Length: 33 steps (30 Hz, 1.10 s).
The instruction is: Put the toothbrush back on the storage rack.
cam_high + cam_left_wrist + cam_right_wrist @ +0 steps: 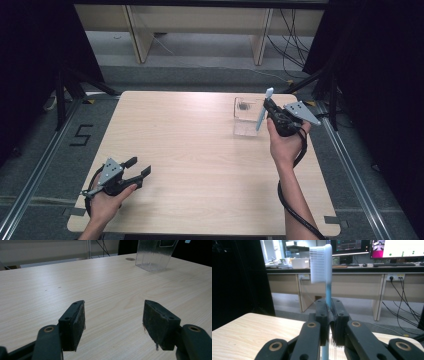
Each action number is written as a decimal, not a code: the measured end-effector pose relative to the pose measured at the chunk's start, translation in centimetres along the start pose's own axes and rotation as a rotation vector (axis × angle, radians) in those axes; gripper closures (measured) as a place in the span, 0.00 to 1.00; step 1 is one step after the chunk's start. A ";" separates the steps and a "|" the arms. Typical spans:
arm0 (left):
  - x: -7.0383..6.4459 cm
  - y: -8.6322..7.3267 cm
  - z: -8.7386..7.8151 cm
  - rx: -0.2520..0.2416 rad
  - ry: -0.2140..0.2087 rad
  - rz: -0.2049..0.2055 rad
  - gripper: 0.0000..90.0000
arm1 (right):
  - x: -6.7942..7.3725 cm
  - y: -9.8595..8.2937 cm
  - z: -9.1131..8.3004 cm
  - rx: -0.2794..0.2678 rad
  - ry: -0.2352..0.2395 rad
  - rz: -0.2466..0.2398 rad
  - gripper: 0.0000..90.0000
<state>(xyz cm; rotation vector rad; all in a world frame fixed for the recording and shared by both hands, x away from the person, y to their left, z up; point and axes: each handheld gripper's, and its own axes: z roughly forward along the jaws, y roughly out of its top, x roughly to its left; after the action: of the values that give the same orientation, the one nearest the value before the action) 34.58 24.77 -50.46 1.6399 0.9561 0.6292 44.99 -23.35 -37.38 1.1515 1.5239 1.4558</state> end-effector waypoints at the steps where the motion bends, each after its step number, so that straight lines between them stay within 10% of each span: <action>1: 0.0 0.0 0.0 0.000 0.000 -0.001 0.38 | 0.0 0.1 0.1 -0.011 0.000 -0.004 0.95; 33: 0.1 0.0 -0.1 0.002 0.005 -0.004 0.38 | -0.8 2.1 1.4 -0.031 -0.034 -0.027 0.95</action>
<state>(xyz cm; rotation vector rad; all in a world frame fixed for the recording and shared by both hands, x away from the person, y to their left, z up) 34.61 24.91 -50.45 1.6387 0.9635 0.6306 46.80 -23.68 -35.45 1.1277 1.4833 1.4294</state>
